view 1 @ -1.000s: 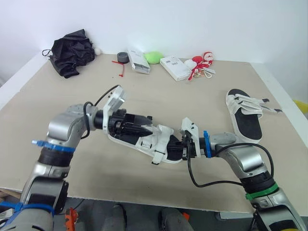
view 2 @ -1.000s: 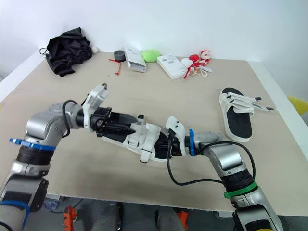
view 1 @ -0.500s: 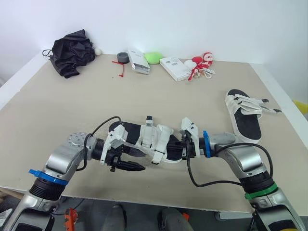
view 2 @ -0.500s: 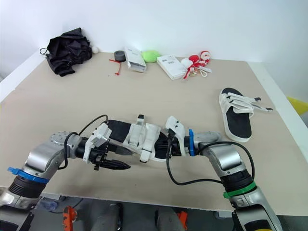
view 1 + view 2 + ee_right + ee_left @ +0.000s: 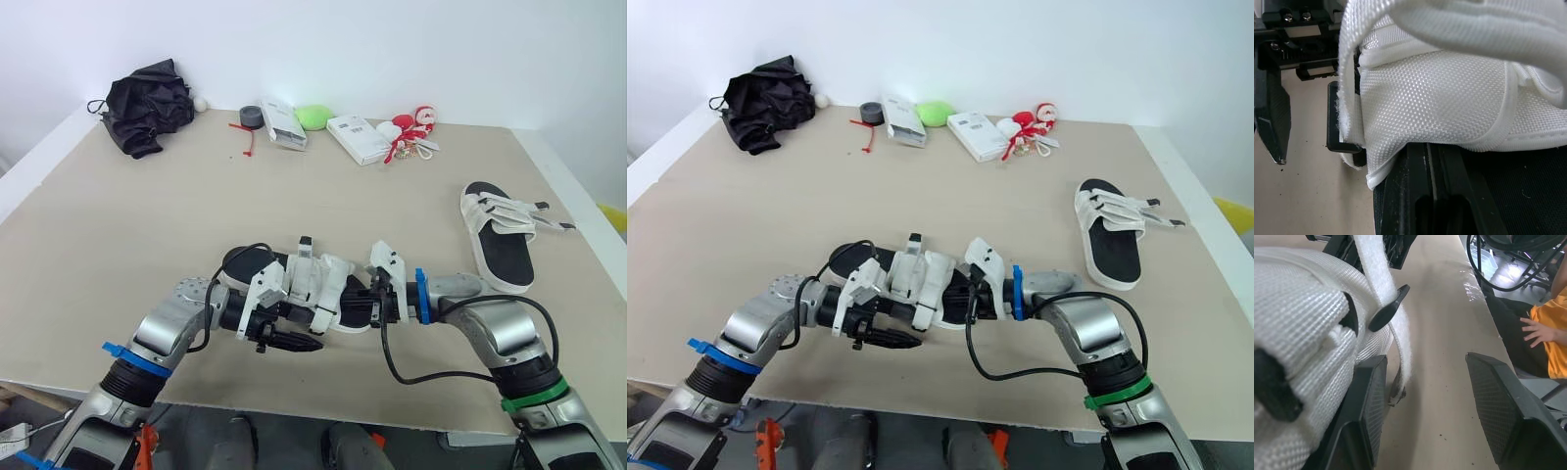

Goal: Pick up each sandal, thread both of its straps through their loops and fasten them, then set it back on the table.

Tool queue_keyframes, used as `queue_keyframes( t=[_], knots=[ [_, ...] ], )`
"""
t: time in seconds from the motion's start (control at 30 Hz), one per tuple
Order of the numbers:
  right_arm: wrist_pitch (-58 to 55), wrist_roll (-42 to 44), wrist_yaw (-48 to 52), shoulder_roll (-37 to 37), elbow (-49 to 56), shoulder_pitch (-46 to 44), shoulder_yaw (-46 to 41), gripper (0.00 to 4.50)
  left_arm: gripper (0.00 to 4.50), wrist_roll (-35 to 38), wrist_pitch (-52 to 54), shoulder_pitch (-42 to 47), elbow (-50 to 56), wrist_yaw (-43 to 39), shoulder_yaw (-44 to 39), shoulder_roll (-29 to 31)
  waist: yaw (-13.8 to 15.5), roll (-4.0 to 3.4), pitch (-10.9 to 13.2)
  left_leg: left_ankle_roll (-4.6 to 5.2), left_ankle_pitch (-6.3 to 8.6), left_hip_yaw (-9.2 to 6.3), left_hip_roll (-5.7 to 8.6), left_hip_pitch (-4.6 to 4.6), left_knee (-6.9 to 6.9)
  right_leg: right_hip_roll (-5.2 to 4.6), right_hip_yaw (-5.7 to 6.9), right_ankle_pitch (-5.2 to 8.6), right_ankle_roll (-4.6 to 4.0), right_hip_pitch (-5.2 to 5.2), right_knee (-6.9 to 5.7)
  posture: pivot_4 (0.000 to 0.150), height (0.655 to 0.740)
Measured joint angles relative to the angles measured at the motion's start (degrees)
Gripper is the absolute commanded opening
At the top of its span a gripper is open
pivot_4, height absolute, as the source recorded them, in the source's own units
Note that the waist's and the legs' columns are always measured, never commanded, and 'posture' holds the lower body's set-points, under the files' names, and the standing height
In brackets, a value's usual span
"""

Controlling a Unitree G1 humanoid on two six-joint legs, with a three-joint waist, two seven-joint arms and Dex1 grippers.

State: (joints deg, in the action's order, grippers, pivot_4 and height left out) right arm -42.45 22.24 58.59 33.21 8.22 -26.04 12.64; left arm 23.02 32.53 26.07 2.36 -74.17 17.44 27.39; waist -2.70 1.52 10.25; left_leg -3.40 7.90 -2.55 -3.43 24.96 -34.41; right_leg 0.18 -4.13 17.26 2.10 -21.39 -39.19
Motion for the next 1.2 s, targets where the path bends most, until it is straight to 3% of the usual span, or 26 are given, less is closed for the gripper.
queue_keyframes(
  t=[0.07, 0.13, 0.43, 0.7, 0.73, 0.83, 1.2],
  knots=[
    [-0.17, 0.00, -0.04, 0.13, 0.22, 0.07, -0.06, 0.00, 0.51, 0.07, 0.47, 0.04, 0.00, -0.52, 0.30, 0.13, 0.00, 0.00, 0.00, 0.00, 0.00, 0.00, 0.01, 0.00, 0.00, 0.00, 0.00, 0.00, 0.01, 0.00, 0.00, 0.150, 0.7322],
    [-0.18, 0.00, -0.05, 0.18, 0.29, 0.11, -0.07, 0.00, 0.12, 0.07, 0.62, 0.04, 0.00, -0.92, 0.41, 0.34, 0.00, 0.00, 0.00, 0.00, 0.00, 0.00, 0.01, 0.01, 0.00, -0.01, 0.00, 0.01, 0.01, 0.00, 0.00, 0.150, 0.7322],
    [-0.17, -0.01, -0.02, 0.18, 0.29, -0.03, 0.03, 0.00, 0.12, 3.22, 7.39, 0.15, 1.47, -2.83, 0.73, 2.35, -0.02, 0.00, 0.00, -0.01, 0.01, -0.01, 0.01, 0.02, 0.00, -0.01, 0.01, 0.03, 0.00, -0.01, 0.00, 0.150, 0.7322],
    [-0.13, 0.30, 1.03, 0.15, 0.32, -0.28, 0.92, 0.00, 0.12, 11.94, 22.28, 4.69, 8.94, -13.50, 3.29, 14.72, -0.03, 0.07, 0.06, -0.01, 0.02, -0.08, -0.07, 0.07, 0.02, 0.09, 0.08, 0.03, -0.08, -0.08, 0.00, 0.150, 0.7322],
    [-0.13, 0.59, 1.47, 0.11, 0.20, -0.38, 1.07, 0.00, 0.12, 14.97, 26.38, 9.33, 10.07, -14.32, 2.24, 14.41, -0.02, 0.03, 0.04, -0.01, 0.02, -0.05, -0.05, 0.06, 0.00, 0.05, 0.06, 0.04, -0.07, -0.06, 0.00, 0.150, 0.7322],
    [-0.02, 0.61, 1.98, -0.14, -0.60, -1.15, 1.32, 0.00, 0.12, 22.78, 37.30, 16.84, 2.74, -7.40, -2.85, 2.77, -0.20, 0.06, 0.07, 0.00, 0.02, -0.06, -0.03, 0.12, -0.07, 0.10, 0.01, 0.03, -0.04, -0.09, 0.00, 0.150, 0.7322],
    [0.47, 0.54, 1.46, -0.41, -1.62, -1.23, 0.94, 0.00, 0.12, 20.42, 43.50, 25.85, -24.25, 9.18, -9.49, -7.65, -0.05, 0.06, 0.06, -0.04, -0.02, -0.12, -0.09, 0.08, -0.13, 0.23, 0.00, -0.10, -0.05, -0.03, -0.01, 0.150, 0.7322]
  ],
)
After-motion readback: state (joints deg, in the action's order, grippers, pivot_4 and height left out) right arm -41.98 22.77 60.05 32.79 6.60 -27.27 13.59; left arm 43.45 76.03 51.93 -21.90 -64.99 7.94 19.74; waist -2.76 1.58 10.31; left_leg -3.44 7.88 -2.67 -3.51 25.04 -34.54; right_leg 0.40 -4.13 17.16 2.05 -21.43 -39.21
